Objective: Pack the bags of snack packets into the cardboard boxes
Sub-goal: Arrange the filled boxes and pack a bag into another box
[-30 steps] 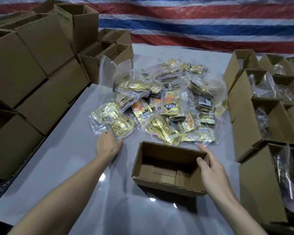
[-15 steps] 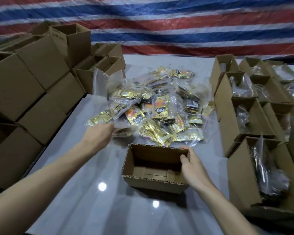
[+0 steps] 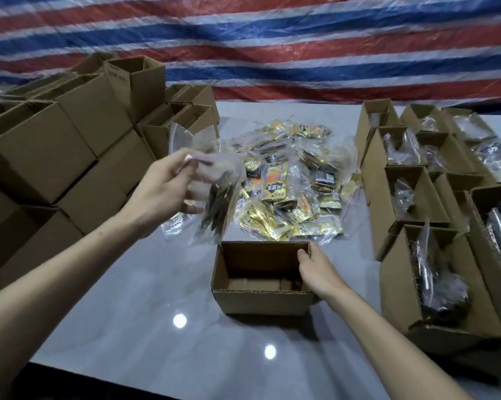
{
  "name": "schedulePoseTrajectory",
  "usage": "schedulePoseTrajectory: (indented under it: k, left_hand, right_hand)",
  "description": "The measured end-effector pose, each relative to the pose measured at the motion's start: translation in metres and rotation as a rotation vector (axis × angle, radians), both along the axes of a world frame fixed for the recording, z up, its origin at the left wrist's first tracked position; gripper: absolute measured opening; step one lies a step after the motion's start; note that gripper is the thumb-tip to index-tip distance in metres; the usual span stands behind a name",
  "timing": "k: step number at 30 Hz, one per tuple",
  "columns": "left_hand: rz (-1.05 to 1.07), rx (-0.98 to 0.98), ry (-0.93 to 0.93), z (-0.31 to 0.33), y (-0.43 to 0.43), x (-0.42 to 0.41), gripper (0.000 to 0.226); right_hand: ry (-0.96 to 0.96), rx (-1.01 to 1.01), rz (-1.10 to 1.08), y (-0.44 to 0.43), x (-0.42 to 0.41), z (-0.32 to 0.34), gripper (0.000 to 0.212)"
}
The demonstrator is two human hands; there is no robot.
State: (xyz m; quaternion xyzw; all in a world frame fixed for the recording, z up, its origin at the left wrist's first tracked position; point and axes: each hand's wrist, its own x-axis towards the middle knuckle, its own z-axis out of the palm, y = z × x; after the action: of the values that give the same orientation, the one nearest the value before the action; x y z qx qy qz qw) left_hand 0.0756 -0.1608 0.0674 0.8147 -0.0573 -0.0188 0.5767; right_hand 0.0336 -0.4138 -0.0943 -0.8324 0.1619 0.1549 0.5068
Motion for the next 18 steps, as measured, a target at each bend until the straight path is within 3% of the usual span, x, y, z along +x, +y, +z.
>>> schedulePoseTrajectory:
  k: [2, 5, 9, 13, 18]
  left_hand:
    - [0.009, -0.079, -0.022, 0.015, -0.001, -0.006, 0.026]
    - [-0.027, -0.168, -0.017, 0.029, -0.001, -0.013, 0.026]
    - [-0.108, -0.298, 0.099, 0.028, -0.009, -0.017, 0.025]
    - [-0.121, -0.364, 0.250, 0.010, -0.019, -0.018, 0.025]
    - [-0.187, -0.321, 0.399, -0.030, -0.026, -0.012, 0.023]
  right_hand:
    - [-0.002, 0.009, 0.005, 0.000, 0.003, -0.002, 0.035]
    - [0.020, 0.067, -0.018, 0.002, 0.004, -0.004, 0.041]
    - [0.048, 0.123, -0.042, 0.002, 0.008, -0.010, 0.037]
    - [0.056, 0.126, -0.054, 0.003, 0.009, -0.008, 0.067]
    - [0.042, 0.121, -0.036, 0.002, 0.007, -0.007, 0.066]
